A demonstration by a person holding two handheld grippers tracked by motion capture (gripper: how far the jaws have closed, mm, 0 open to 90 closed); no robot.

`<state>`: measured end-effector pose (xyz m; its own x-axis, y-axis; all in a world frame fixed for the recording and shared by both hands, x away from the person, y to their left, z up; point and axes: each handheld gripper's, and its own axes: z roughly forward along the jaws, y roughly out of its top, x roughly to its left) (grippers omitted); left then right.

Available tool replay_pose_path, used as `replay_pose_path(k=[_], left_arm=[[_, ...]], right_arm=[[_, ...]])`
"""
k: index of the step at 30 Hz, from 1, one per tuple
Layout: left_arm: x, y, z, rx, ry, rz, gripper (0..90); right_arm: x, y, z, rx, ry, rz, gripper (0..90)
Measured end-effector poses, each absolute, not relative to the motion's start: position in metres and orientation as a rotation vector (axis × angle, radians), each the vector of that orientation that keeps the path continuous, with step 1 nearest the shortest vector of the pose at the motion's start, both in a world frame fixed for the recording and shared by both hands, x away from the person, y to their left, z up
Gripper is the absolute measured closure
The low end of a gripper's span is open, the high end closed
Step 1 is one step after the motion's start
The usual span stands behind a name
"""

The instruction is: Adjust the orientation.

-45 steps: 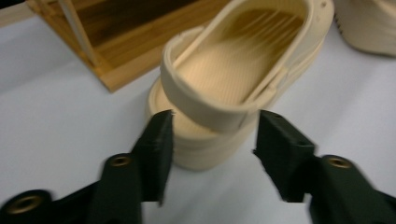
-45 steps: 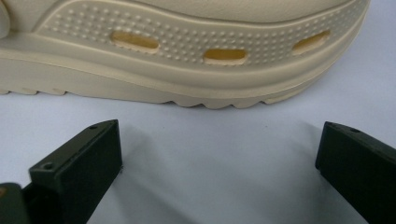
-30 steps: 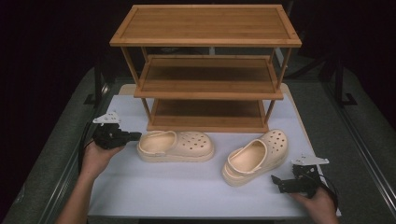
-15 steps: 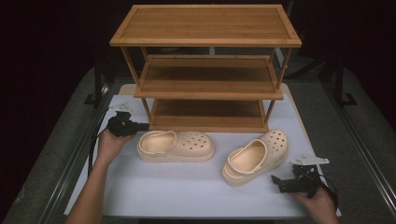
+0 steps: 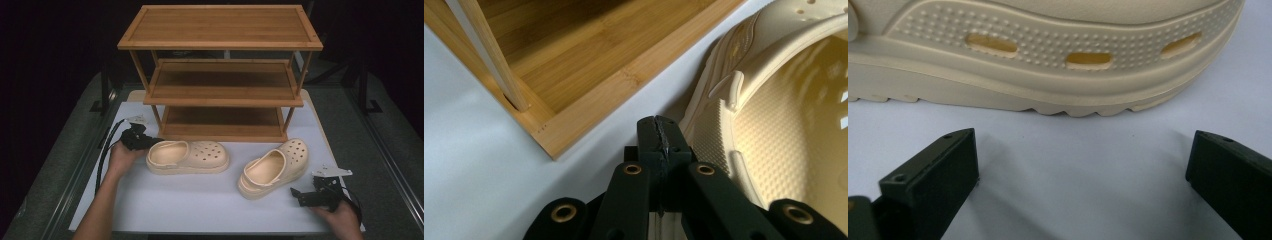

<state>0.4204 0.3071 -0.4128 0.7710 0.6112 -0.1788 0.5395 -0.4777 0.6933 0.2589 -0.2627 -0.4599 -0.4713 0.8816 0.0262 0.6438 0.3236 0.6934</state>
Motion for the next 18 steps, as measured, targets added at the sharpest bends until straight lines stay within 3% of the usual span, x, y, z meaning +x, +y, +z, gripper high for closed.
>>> replay_pose_path(k=[18], left_arm=[[0.371, 0.323, -0.414, 2.16, 0.864, 0.105, 90.0]], right_arm=[[0.259, -0.263, -0.46, 1.357, 2.239, 0.923, 0.0]])
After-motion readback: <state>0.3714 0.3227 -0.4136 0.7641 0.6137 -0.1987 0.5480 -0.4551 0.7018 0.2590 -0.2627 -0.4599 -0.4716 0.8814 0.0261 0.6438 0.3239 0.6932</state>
